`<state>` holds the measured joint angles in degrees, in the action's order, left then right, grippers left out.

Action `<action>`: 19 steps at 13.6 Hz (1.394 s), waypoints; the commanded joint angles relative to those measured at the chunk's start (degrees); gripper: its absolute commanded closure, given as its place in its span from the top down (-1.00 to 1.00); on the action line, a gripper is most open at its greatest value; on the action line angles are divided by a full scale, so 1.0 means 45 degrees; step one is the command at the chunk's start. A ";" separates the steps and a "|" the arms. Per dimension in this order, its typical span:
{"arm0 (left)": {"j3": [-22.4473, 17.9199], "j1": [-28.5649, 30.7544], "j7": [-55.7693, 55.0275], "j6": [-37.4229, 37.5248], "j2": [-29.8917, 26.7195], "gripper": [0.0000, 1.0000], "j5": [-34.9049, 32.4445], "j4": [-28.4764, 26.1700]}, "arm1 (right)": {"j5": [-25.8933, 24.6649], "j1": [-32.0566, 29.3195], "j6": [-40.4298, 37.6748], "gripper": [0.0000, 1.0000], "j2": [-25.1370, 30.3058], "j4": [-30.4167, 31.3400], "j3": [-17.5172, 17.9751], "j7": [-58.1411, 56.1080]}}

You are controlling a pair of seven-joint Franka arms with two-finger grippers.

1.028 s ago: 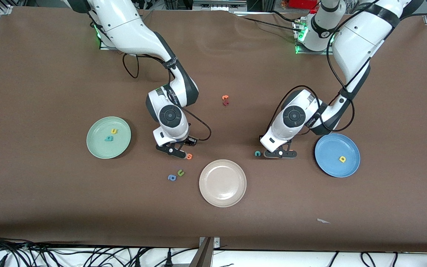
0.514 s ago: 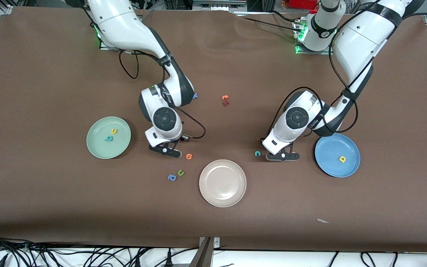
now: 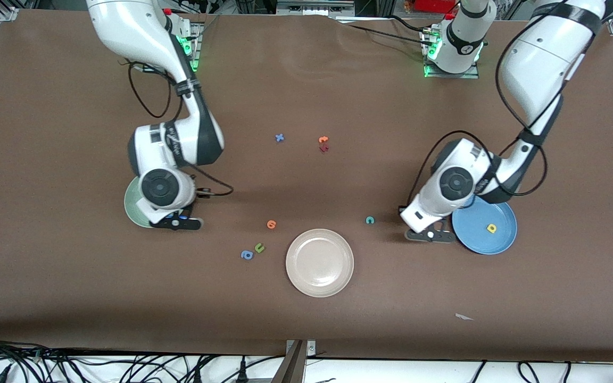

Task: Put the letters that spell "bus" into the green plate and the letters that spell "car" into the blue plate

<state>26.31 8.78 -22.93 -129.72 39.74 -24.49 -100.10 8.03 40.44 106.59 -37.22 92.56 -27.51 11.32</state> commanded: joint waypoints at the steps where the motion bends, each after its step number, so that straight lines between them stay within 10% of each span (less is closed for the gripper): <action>1: 0.0130 0.1287 0.2547 0.0719 -0.0550 -0.58 -0.0416 -0.0041 | 0.0129 0.0135 0.1754 -0.74 0.0439 0.2021 -0.0468 -0.1478; 3: 0.0130 0.2147 0.4267 0.1051 -0.0706 -0.57 -0.0416 0.0133 | 0.0168 0.0135 0.3260 -0.49 0.0498 0.3060 -0.0469 -0.1657; 4: 0.0130 0.2441 0.5010 0.1188 -0.0707 -0.56 -0.0416 0.0250 | 0.0188 0.0135 0.3305 0.55 0.0499 0.3102 -0.0469 -0.1638; 5: 0.0092 0.2657 0.5598 0.1209 -0.0649 -0.46 -0.0436 0.0232 | 0.0207 0.0135 0.3209 1.00 0.0615 0.3083 -0.0469 -0.1599; 6: -0.0122 0.2717 0.6396 0.1209 -0.0571 -0.03 -0.0436 0.0251 | 0.0208 0.0135 0.2937 1.00 0.0848 0.3064 -0.0469 -0.1483; 7: -0.0278 0.2698 0.7004 0.1151 -0.0474 0.88 -0.0610 0.0271 | 0.0208 0.0174 0.2586 1.00 0.1102 0.2967 -0.0450 -0.1443; 8: -0.0261 0.2601 0.6990 0.1131 -0.0473 1.00 -0.0515 0.0387 | 0.0208 0.0194 0.2409 1.00 0.1433 0.2947 -0.0411 -0.1442; 15: -0.0182 -0.0519 0.1588 0.1033 -0.0258 1.00 0.1456 0.0662 | 0.0188 0.0253 0.0323 1.00 0.3836 0.1603 0.0137 -0.1503; 19: -0.0202 -0.2298 -0.1538 0.0799 0.0579 1.00 0.1771 0.1538 | -0.0046 0.0233 -0.3168 1.00 0.4366 -0.2178 -0.0408 -0.1618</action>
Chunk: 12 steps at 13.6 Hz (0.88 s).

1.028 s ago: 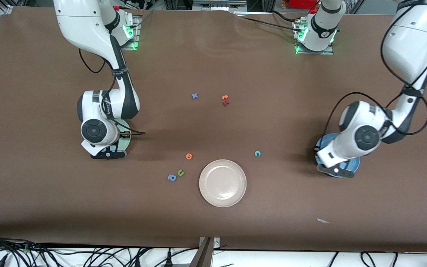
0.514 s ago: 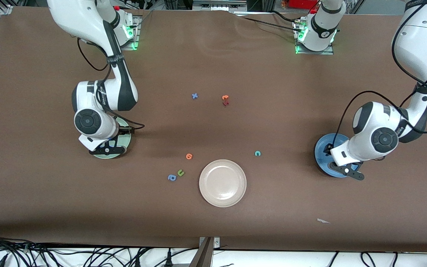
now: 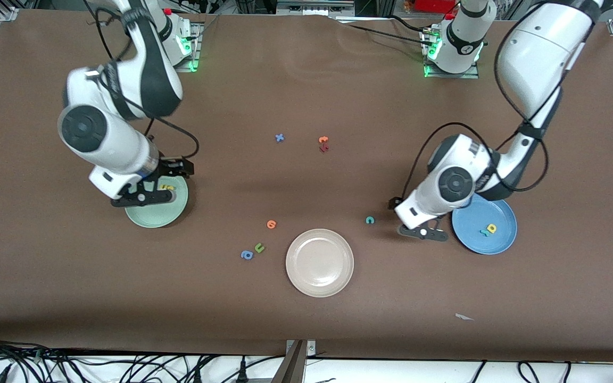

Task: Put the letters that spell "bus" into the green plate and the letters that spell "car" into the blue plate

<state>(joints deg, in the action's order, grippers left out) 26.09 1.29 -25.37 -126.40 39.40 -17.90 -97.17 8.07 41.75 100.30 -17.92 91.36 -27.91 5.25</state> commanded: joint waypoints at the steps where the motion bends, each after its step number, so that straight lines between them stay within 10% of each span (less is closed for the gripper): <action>1: -0.0172 -0.0987 -0.1621 0.0043 0.0929 1.00 0.0266 0.1276 | -0.0035 -0.0060 -0.2904 1.00 0.0075 -0.2794 -0.0553 -0.0287; 8: -0.0444 -0.1869 -0.2955 -0.1403 0.2025 0.84 0.0129 0.2061 | -0.0073 -0.0409 -0.5160 1.00 0.0600 -0.4620 -0.1084 -0.0092; 12: -0.0582 -0.1987 -0.2955 -0.1403 0.2045 0.46 0.0032 0.2061 | -0.0868 -0.4682 -0.3509 1.00 0.2023 -0.2167 0.3382 0.0180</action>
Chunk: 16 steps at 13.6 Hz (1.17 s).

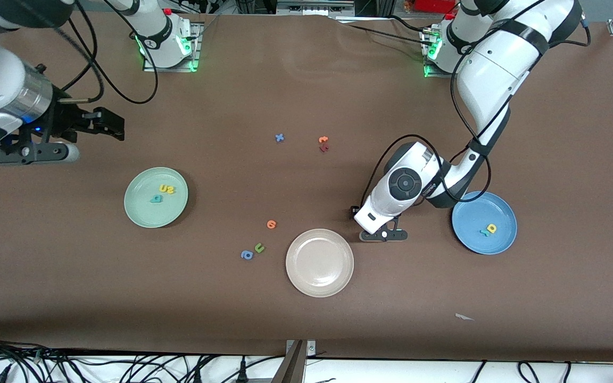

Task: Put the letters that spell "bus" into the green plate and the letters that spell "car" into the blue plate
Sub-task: 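Return the right arm to rest while the left gripper carries the teal c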

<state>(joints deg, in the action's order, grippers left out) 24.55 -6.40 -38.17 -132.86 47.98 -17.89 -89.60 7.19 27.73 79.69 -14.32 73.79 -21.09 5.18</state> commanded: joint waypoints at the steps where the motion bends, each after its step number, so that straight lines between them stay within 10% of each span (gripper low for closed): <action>1: -0.0318 -0.0334 -0.0111 0.0031 0.0139 0.34 0.0011 0.0381 | -0.1143 -0.2171 0.2085 1.00 0.1906 0.3061 0.2647 0.0834; 4: -0.0416 -0.0413 -0.0306 0.0031 0.0295 0.17 -0.0066 0.0381 | -0.1265 -0.4767 0.4281 1.00 0.3591 0.5846 0.5265 0.2014; 12: -0.0534 -0.0530 -0.0521 0.0031 0.0334 -0.65 -0.0263 0.0381 | -0.1108 -0.5673 0.3658 1.00 0.3261 0.5574 0.5467 0.0510; 16: -0.0630 -0.0296 -0.0444 0.0322 0.0101 -0.68 -0.0360 0.0788 | -0.1265 -0.6103 0.3834 1.00 0.3261 0.5613 0.5526 0.0176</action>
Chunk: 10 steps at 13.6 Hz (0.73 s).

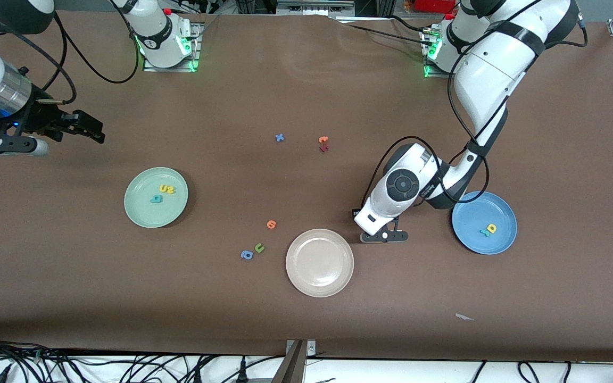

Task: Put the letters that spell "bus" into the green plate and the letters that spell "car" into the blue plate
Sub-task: 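Return the right arm to rest while the left gripper carries the teal c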

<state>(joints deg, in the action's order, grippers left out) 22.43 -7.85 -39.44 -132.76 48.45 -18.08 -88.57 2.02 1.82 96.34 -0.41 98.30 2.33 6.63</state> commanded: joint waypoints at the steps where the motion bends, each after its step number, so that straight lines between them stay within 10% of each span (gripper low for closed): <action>1: -0.0239 0.0239 0.0032 0.0786 -0.0081 -0.69 -0.0357 0.0736 | -0.0060 -0.0366 0.0154 1.00 0.0130 0.0167 0.0303 -0.0106; 10: -0.0259 0.3187 0.6101 0.5183 -0.0277 -0.69 -0.0377 0.2554 | -0.0137 -0.0327 -0.0022 1.00 0.0169 0.0206 0.0303 -0.0145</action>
<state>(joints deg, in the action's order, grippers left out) 20.84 3.87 -17.72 -112.15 47.60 -18.28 -77.47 2.02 1.38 96.29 -0.44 98.36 2.63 6.54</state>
